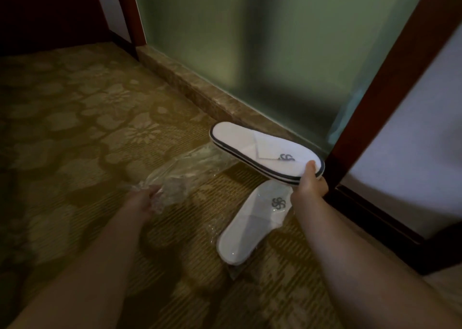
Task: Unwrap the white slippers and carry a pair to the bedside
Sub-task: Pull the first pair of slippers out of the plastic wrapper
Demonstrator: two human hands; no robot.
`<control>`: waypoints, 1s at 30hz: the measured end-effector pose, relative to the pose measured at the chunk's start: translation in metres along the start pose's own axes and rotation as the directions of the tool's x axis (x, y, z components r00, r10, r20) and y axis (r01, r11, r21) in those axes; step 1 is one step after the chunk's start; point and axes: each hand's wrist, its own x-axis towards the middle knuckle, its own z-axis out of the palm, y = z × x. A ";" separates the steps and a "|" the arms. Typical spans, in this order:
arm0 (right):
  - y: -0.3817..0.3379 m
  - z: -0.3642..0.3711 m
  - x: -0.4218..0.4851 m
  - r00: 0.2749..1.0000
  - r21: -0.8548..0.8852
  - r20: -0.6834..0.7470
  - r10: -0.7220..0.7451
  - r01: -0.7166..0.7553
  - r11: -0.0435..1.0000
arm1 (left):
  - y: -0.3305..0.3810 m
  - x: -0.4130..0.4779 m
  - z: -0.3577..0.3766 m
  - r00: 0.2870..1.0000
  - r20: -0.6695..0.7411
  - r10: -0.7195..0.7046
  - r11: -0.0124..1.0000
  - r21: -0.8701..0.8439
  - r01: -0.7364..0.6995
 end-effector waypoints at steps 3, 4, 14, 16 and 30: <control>0.008 -0.002 0.012 1.000 -0.004 0.008 0.012 -0.012 1.000 | -0.010 0.011 0.011 0.999 0.031 -0.037 0.999 -0.015 0.038; 0.010 -0.004 0.014 1.000 -0.002 0.010 0.017 -0.017 1.000 | -0.012 0.013 0.013 0.998 0.043 -0.046 0.999 0.001 0.046; 0.019 -0.028 0.046 0.998 0.009 0.026 0.054 -0.054 0.998 | -0.044 0.046 0.050 0.998 0.035 -0.058 0.998 0.031 0.057; 0.018 -0.031 0.050 0.999 -0.013 0.013 0.045 -0.045 0.999 | -0.050 0.051 0.055 0.998 0.020 -0.054 0.997 0.051 0.053; 0.020 -0.026 0.035 0.990 -0.272 0.106 -0.088 0.114 0.956 | -0.038 0.037 0.066 0.937 -0.174 0.302 0.839 0.515 -0.175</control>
